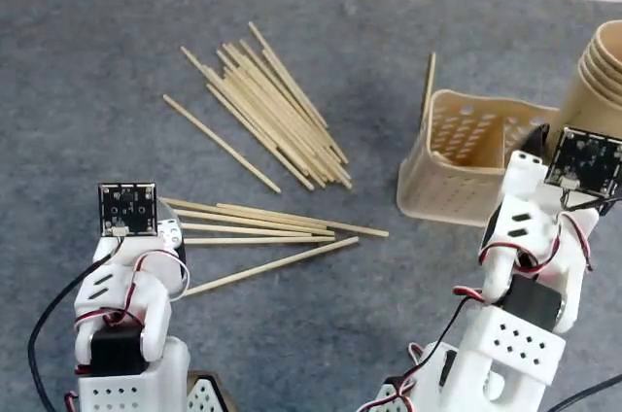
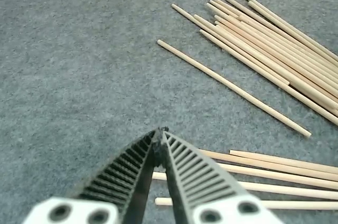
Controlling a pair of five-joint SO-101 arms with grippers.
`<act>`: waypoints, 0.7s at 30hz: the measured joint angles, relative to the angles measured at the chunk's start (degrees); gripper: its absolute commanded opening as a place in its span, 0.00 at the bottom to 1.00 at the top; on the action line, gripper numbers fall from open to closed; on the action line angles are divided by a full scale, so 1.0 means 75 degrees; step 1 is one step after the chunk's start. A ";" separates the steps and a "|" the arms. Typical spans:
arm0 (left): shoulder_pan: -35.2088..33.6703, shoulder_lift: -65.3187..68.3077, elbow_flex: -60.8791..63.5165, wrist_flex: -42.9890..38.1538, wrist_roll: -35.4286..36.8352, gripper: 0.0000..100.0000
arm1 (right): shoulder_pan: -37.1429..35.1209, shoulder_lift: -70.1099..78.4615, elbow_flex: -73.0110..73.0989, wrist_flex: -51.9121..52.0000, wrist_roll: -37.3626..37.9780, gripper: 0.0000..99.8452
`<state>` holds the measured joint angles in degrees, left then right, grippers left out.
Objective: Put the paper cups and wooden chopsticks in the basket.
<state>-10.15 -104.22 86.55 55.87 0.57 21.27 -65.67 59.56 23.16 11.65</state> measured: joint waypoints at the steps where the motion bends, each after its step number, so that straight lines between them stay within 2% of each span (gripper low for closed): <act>1: 0.0000 0.0000 0.0000 0.0000 0.0000 0.01 | 0.0000 0.0000 0.0000 0.0000 -0.0047 0.39; 7: 0.0000 0.0000 0.0000 0.0000 0.0000 0.01 | 0.0000 -0.0012 0.0023 -0.0234 -0.0094 0.41; 13: 0.0000 0.0000 0.0000 0.0000 0.0000 0.01 | 0.0000 -0.0059 0.0961 -0.1840 -0.0094 0.41; 17: 0.0000 0.0000 0.0000 0.0000 0.0000 0.01 | 0.0000 -0.0059 0.1418 -0.2110 -0.0094 0.41; 21: 0.0000 0.0000 0.0000 0.0000 0.0000 0.01 | -0.0105 -0.0059 0.1453 -0.2028 -0.0094 0.36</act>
<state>-10.15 -104.22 86.55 55.87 0.57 20.48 -66.11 70.46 7.96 10.95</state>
